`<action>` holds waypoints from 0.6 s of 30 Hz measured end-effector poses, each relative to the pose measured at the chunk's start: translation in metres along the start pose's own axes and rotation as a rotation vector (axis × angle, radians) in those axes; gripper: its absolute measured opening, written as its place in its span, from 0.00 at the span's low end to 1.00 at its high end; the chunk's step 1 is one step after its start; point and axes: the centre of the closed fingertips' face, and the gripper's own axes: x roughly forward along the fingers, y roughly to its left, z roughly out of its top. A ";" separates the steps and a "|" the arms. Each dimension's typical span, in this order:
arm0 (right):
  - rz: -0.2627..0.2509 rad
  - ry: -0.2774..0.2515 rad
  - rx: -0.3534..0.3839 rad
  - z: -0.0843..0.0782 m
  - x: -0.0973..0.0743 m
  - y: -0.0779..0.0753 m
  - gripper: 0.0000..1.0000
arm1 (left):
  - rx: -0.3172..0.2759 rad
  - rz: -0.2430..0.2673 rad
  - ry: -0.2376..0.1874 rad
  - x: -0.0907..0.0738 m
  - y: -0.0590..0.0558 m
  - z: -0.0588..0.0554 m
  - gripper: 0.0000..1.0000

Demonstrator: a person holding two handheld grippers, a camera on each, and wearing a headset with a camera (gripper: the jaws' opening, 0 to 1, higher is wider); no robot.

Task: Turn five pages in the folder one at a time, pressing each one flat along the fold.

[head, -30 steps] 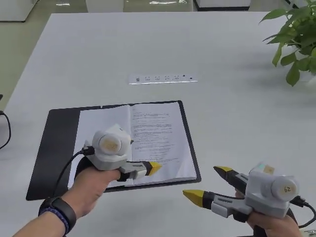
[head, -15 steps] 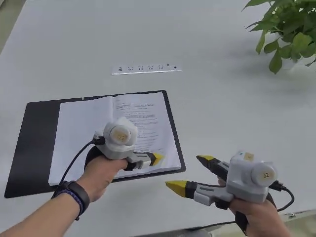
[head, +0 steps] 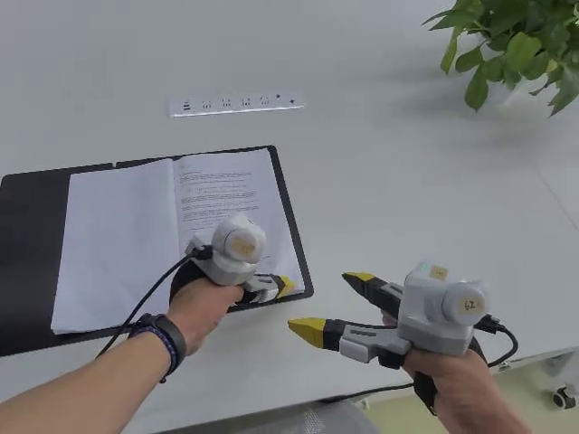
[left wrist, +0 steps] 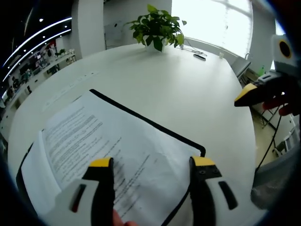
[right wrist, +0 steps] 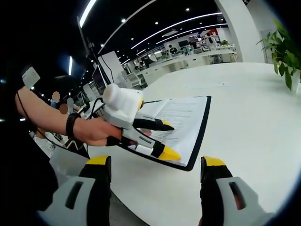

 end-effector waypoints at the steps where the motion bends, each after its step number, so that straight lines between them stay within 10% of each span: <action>1: 0.002 -0.001 0.004 0.000 0.001 -0.001 0.76 | 0.015 0.002 0.000 0.000 0.001 -0.001 0.64; 18: 0.032 -0.039 0.044 0.020 0.022 -0.018 0.70 | -0.011 -0.017 -0.032 -0.003 0.007 0.001 0.56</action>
